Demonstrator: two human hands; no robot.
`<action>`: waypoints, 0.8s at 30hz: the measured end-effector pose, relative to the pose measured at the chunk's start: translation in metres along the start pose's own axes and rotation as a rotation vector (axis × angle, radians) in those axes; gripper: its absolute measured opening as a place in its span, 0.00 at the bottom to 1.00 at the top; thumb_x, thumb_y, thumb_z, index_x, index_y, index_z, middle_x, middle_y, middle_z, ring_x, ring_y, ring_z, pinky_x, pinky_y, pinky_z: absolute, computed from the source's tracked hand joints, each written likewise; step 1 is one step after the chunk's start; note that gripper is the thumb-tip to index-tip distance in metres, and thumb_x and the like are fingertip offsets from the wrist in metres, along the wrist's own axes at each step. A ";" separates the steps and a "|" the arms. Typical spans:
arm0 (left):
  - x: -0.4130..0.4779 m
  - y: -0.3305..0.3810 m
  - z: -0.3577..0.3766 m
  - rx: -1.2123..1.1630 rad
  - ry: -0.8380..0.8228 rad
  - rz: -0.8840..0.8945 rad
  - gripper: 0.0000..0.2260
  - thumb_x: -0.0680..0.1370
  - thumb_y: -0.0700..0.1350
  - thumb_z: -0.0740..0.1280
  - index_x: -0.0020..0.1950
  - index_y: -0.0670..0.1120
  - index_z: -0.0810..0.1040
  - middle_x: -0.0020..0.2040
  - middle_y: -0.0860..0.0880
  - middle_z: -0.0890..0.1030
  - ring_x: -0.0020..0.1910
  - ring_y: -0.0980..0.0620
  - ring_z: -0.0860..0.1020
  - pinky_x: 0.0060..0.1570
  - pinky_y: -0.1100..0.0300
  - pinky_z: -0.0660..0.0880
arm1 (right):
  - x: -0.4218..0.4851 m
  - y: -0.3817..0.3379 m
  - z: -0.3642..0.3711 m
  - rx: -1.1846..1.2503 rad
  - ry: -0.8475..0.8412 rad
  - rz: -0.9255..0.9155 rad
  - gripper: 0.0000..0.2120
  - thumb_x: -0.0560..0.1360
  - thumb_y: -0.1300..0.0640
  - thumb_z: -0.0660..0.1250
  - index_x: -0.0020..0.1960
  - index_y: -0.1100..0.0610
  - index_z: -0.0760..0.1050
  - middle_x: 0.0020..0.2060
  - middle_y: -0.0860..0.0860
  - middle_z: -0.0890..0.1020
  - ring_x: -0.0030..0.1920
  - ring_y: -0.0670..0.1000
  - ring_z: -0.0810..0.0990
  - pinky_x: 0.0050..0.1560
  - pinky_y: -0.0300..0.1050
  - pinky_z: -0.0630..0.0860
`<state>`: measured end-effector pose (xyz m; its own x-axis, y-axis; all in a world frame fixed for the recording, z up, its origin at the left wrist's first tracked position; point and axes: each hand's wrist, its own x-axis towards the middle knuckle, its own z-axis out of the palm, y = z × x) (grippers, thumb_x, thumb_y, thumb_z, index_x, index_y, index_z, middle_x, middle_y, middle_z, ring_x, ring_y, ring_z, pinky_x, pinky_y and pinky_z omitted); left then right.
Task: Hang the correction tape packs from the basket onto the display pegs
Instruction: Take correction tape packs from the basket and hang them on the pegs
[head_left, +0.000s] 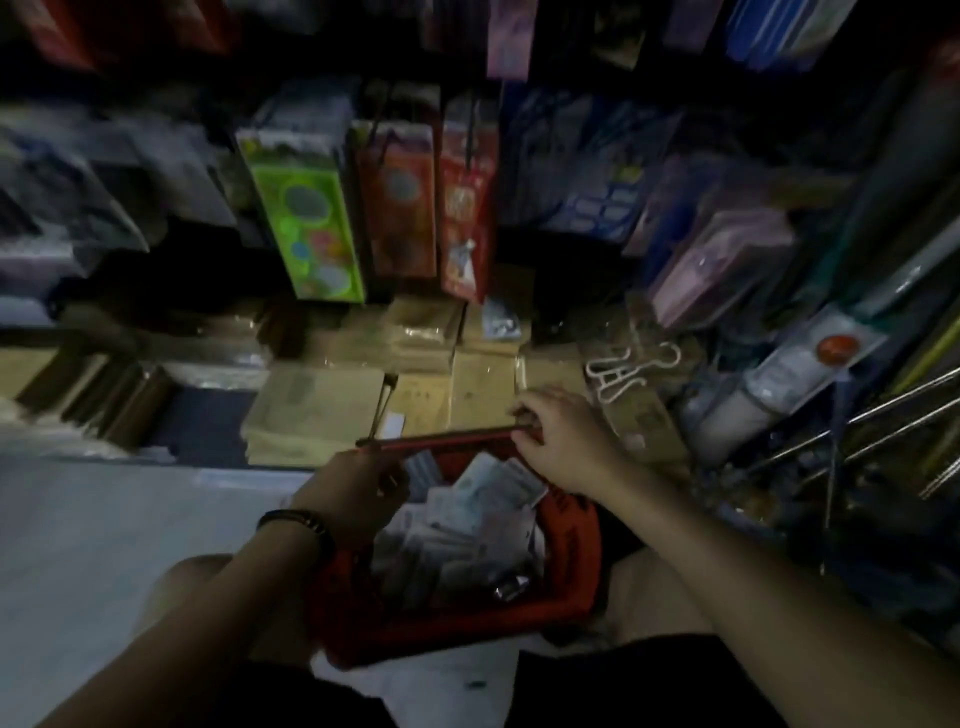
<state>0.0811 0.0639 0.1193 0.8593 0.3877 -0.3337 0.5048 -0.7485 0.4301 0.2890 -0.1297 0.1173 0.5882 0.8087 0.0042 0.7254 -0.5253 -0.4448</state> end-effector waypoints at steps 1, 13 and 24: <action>0.001 -0.009 0.013 -0.001 -0.043 -0.022 0.07 0.81 0.48 0.70 0.59 0.51 0.83 0.51 0.54 0.82 0.51 0.54 0.80 0.44 0.66 0.71 | -0.004 0.006 0.026 0.017 -0.065 0.043 0.10 0.76 0.52 0.70 0.57 0.50 0.79 0.53 0.47 0.82 0.55 0.50 0.80 0.53 0.50 0.78; 0.028 -0.077 0.105 -0.073 -0.362 -0.208 0.14 0.85 0.55 0.60 0.70 0.54 0.72 0.61 0.49 0.82 0.59 0.48 0.81 0.61 0.51 0.78 | -0.011 0.058 0.302 0.215 -0.576 0.265 0.20 0.77 0.56 0.71 0.66 0.44 0.72 0.64 0.50 0.80 0.66 0.56 0.79 0.67 0.58 0.78; 0.047 -0.099 0.121 0.028 -0.507 -0.214 0.20 0.87 0.55 0.58 0.77 0.49 0.66 0.61 0.46 0.83 0.55 0.47 0.83 0.58 0.51 0.81 | 0.021 0.035 0.350 -0.225 -0.543 0.121 0.22 0.79 0.45 0.69 0.68 0.53 0.74 0.68 0.55 0.78 0.69 0.60 0.74 0.69 0.60 0.74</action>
<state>0.0615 0.0913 -0.0401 0.5866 0.2300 -0.7765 0.6551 -0.6984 0.2880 0.2012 -0.0387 -0.2118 0.4474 0.7279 -0.5196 0.7572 -0.6175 -0.2131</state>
